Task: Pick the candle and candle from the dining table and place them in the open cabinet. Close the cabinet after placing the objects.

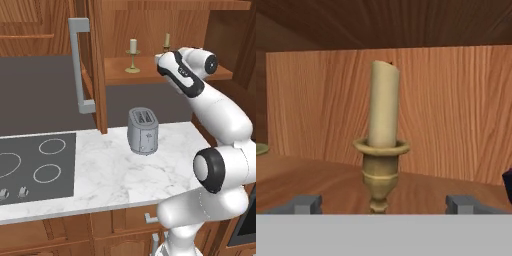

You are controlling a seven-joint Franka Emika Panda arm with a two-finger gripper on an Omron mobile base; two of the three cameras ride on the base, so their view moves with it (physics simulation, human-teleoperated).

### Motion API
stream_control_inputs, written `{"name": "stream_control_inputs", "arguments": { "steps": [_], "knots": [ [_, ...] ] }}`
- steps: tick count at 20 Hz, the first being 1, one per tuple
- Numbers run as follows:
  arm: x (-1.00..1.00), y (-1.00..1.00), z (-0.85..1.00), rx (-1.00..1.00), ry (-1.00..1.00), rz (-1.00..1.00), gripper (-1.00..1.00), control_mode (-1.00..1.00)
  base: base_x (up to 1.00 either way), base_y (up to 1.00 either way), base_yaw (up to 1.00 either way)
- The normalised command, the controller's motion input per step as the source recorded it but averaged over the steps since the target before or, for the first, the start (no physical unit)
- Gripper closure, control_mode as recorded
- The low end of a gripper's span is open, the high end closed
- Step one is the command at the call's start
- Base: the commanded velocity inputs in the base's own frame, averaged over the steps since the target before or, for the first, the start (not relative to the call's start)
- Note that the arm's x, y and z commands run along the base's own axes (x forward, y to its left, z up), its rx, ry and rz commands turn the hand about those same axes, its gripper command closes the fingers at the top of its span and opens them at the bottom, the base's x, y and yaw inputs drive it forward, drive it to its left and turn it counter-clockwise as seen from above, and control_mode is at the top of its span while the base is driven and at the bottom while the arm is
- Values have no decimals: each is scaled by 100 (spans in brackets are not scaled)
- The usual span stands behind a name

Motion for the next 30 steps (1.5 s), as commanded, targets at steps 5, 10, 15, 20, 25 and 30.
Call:
{"name": "stream_control_inputs", "arguments": {
  "steps": [5,10,15,20,25,30],
  "knots": [
    [-59,0,38,1,14,0,-100,-100,0,0,0],
    [-73,0,39,2,26,-1,-100,-100,0,0,0],
    [-98,0,2,1,11,-4,-100,-100,0,0,0],
    [-100,0,0,0,-23,-4,-100,-100,0,0,0],
    [-100,0,0,0,-27,-5,-100,-100,0,0,0],
    [-75,0,9,0,-14,-2,-100,-100,0,0,0]
  ]
}}
